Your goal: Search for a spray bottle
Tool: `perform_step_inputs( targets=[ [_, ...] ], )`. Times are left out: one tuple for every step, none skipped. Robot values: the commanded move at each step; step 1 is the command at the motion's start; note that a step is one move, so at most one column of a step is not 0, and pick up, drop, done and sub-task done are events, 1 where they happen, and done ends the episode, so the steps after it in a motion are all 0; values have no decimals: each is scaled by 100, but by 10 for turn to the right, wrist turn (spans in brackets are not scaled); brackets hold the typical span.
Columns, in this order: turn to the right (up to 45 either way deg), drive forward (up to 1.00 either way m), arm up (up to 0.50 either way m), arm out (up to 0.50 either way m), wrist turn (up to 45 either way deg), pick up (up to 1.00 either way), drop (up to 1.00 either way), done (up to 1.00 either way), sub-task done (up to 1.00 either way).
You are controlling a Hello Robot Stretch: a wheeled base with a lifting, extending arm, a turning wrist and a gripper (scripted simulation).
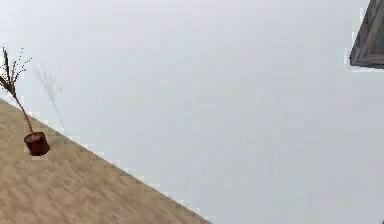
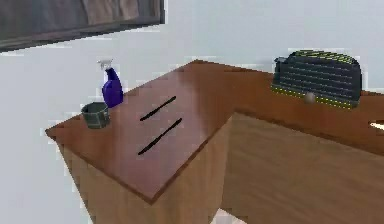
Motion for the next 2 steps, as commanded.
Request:
perform_step_inputs(
  targets=[
    [-450, 0, 0, 0, 0, 0, 0, 0, 0],
    [-360, 0, 0, 0, 0, 0, 0, 0, 0]
  ],
)
